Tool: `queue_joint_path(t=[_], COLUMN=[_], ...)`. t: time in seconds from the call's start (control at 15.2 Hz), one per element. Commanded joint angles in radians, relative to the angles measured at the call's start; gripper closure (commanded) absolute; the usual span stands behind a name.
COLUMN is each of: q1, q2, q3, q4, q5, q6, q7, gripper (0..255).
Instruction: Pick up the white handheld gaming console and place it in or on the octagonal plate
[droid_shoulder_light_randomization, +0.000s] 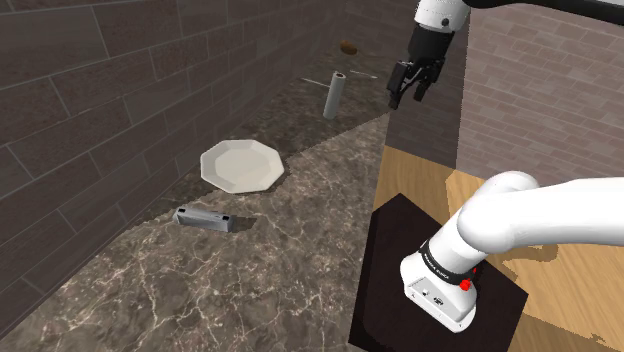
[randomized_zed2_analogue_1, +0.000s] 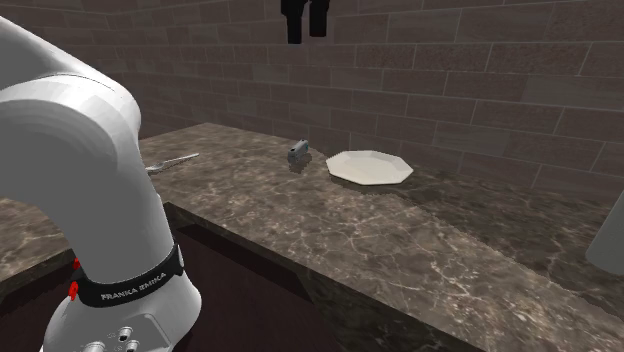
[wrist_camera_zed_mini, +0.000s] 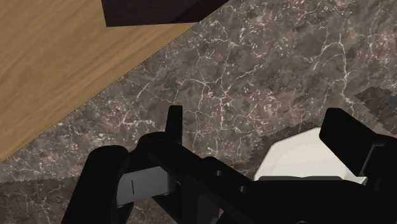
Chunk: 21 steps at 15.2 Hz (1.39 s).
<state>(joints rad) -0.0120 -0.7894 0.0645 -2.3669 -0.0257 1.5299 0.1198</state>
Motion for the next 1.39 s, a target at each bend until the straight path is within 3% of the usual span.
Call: queue_joint_path(t=[0.0, 0.73, 1.32], q1=[0.0, 0.095, 0.155], q2=[0.0, 0.281, 0.555], q3=[0.0, 0.114, 0.215], q4=[0.0, -0.004, 0.078], q5=[0.0, 0.048, 0.031], q6=[0.0, 0.292, 0.486], q7=[0.0, -0.019, -0.018], gripper=[0, 0, 0])
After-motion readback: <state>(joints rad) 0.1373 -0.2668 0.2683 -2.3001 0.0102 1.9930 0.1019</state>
